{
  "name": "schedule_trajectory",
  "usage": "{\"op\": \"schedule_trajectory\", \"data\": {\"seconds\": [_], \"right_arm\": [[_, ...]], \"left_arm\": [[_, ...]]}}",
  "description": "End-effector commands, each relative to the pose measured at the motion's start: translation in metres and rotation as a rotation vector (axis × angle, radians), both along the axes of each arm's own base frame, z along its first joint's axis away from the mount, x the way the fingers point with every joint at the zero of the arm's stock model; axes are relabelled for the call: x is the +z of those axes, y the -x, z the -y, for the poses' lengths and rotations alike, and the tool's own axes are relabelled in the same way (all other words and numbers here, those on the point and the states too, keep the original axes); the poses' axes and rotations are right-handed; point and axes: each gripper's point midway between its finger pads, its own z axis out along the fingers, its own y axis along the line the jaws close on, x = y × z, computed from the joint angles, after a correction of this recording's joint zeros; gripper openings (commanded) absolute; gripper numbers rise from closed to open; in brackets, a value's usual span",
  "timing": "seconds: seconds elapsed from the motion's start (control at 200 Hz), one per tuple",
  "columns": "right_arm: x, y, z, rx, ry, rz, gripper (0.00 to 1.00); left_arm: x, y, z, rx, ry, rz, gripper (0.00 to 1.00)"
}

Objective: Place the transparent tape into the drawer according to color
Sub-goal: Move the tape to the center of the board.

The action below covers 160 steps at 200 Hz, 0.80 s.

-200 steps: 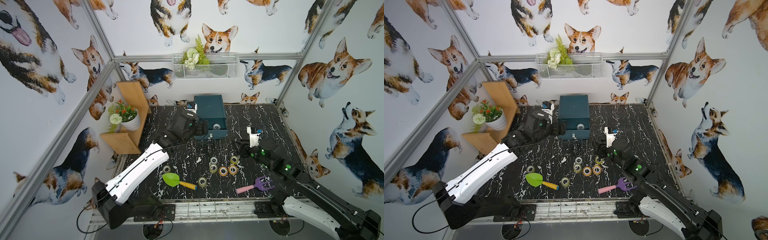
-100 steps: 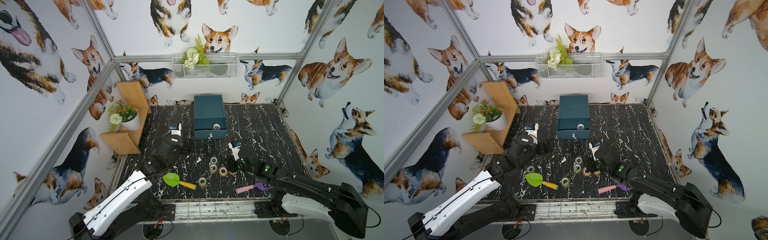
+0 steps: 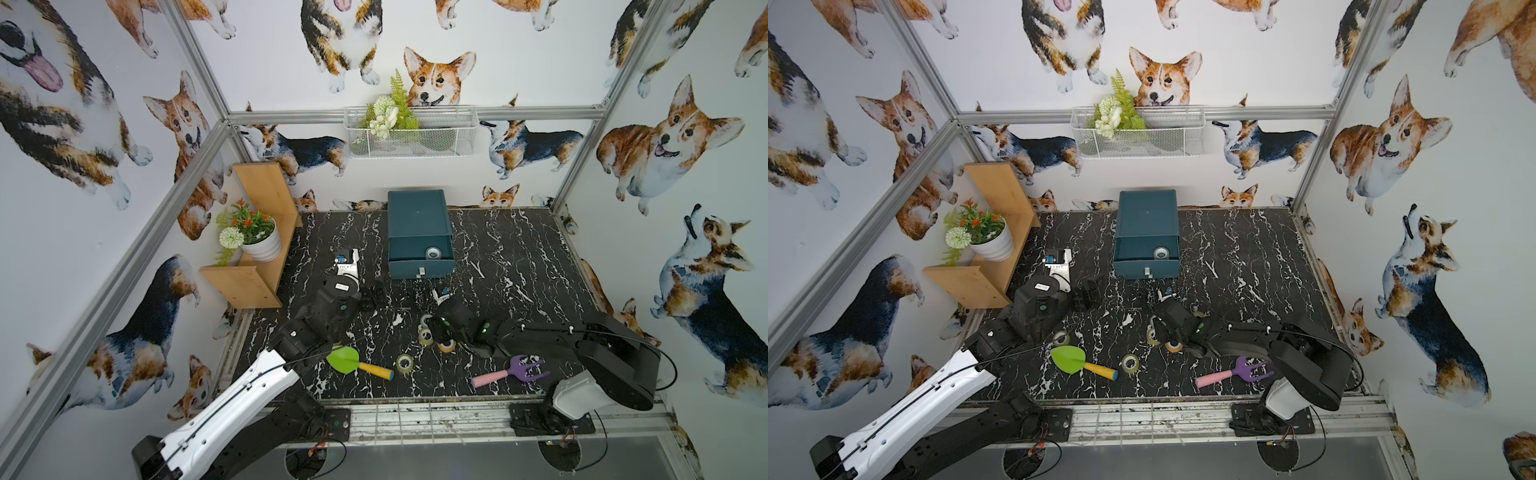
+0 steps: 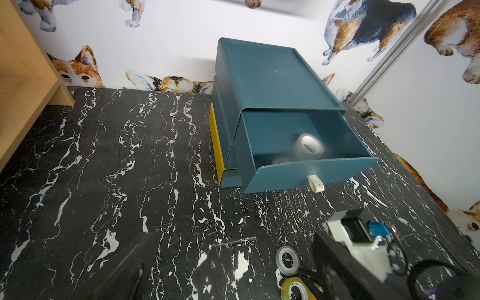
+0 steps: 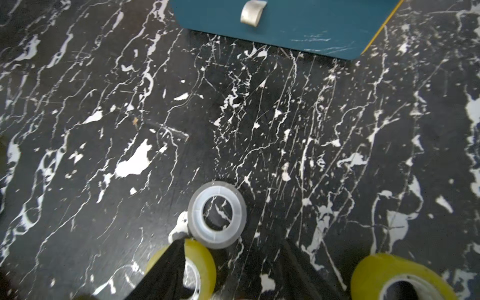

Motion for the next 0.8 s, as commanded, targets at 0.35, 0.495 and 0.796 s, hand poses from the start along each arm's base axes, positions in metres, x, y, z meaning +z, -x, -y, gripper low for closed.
{"op": "schedule_trajectory", "data": {"seconds": [0.35, 0.495, 0.796], "right_arm": [[-0.023, 0.015, 0.009, 0.027, 0.062, -0.045, 0.59], [-0.021, 0.030, -0.012, 0.134, 0.077, -0.036, 0.59], [0.001, 0.018, -0.024, 0.105, 0.057, 0.044, 0.70]], "left_arm": [[0.004, -0.004, 0.000, 0.010, -0.015, 0.013, 0.99], [0.002, -0.004, 0.000, 0.009, -0.015, 0.012, 0.99], [0.000, -0.005, 0.002, 0.005, -0.016, 0.005, 0.99]]}}
